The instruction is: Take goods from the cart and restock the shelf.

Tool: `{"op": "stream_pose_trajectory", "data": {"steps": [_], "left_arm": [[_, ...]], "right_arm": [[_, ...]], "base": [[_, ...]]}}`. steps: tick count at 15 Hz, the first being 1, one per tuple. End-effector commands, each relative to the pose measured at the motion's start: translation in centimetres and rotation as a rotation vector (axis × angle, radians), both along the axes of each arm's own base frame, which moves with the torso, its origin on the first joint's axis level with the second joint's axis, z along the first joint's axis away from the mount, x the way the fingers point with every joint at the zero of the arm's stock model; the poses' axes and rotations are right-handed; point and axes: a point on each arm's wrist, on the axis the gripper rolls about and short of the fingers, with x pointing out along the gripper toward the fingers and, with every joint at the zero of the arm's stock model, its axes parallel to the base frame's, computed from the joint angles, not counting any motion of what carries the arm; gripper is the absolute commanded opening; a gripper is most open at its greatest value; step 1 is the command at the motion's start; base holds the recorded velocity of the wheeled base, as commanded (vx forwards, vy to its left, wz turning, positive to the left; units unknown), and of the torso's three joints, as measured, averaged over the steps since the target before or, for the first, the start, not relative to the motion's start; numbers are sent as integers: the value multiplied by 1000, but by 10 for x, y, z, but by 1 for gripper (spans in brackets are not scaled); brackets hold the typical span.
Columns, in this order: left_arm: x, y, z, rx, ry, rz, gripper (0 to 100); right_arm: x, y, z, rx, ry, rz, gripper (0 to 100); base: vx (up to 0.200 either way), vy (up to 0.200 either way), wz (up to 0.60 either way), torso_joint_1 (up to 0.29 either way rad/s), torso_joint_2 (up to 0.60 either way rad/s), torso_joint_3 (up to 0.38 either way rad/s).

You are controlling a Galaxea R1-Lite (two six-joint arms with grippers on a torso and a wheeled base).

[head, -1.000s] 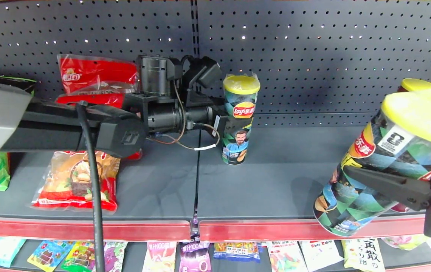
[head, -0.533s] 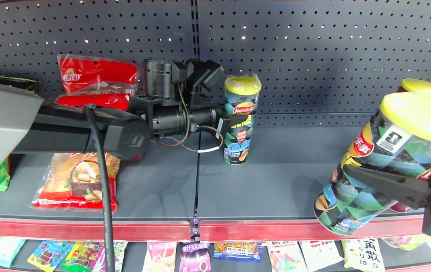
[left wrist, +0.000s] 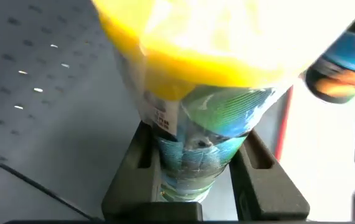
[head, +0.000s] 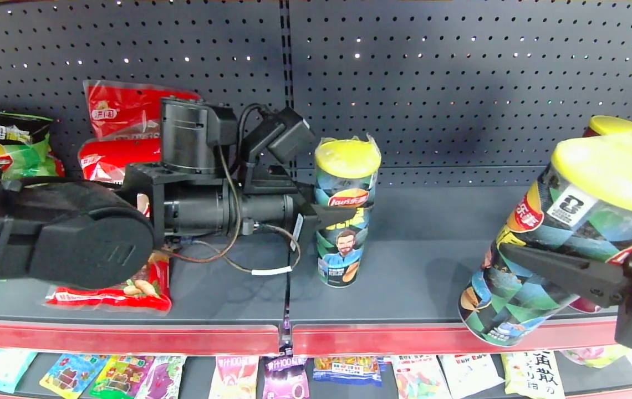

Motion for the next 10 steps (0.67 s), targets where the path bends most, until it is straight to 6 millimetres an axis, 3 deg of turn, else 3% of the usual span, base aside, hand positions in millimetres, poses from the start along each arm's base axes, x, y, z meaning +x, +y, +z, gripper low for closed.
{"op": "stream_pose_trajectory", "data": {"steps": [1,10], "left_arm": [[-22,4,6,-5,-8,-27,0],[-45,7,-6,18,49,-53,0]], "right_arm": [[1,1,-1,-2,2,1,0],[1,0,-2,-5,7,2,0]], "base": [[0,0,0,0,0,0],[0,0,0,0,0,0]]}}
